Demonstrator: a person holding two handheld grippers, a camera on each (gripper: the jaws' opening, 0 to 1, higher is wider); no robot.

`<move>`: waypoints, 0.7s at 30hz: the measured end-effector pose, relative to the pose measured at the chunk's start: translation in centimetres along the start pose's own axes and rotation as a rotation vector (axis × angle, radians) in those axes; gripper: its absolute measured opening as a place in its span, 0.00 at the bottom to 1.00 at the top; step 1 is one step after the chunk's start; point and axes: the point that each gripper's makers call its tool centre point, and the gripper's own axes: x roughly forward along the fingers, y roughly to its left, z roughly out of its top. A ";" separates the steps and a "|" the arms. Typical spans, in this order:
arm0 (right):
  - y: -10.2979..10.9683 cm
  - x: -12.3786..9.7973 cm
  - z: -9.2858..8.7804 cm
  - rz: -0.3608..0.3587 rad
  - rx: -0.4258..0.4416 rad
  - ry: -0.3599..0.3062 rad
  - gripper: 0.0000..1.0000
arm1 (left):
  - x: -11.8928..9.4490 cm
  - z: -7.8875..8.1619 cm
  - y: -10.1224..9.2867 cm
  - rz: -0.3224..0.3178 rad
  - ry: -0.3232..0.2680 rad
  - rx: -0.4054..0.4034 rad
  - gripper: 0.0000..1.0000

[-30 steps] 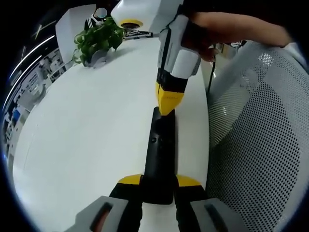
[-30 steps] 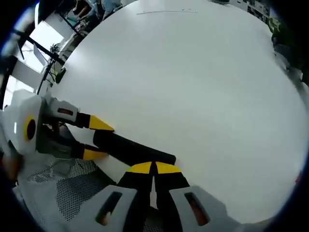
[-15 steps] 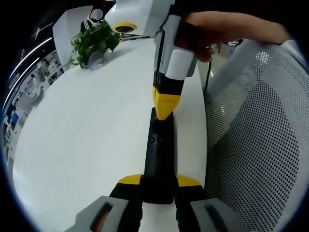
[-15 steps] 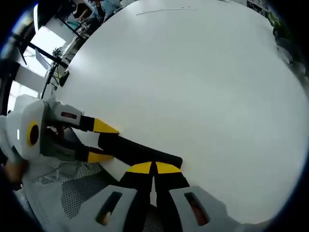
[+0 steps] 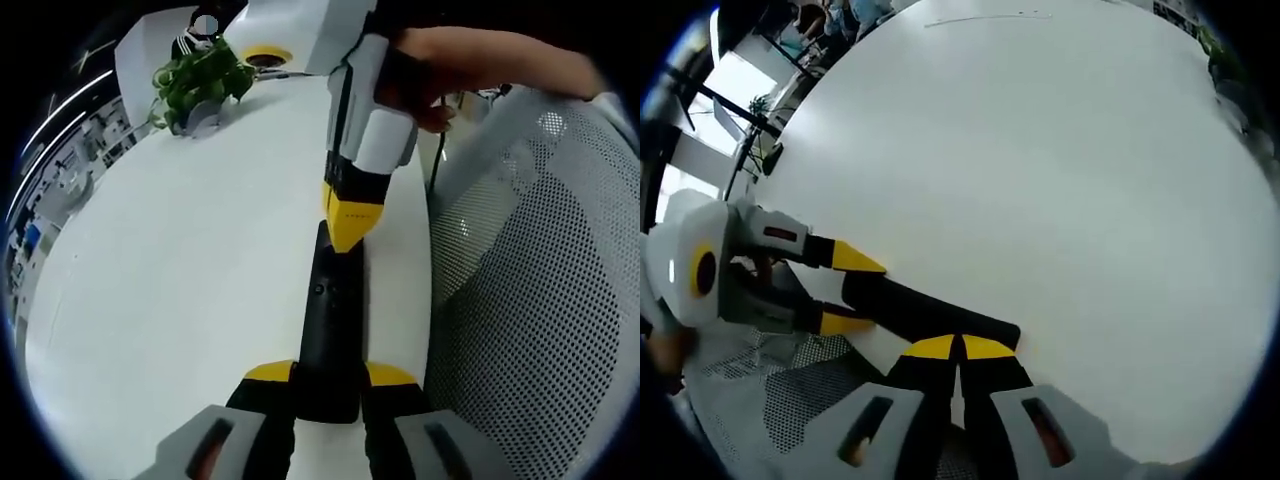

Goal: Press the specified remote control buttons in sequence, fully releasing each button before pressing the next.

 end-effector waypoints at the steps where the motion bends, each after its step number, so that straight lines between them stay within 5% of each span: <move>1: 0.0 0.0 0.0 -0.006 -0.009 0.000 0.00 | 0.0 0.0 0.0 0.001 0.003 -0.001 0.25; 21: -0.1 0.1 0.0 -0.001 -0.008 -0.011 0.00 | 0.3 0.3 0.1 0.011 -0.010 -0.005 0.25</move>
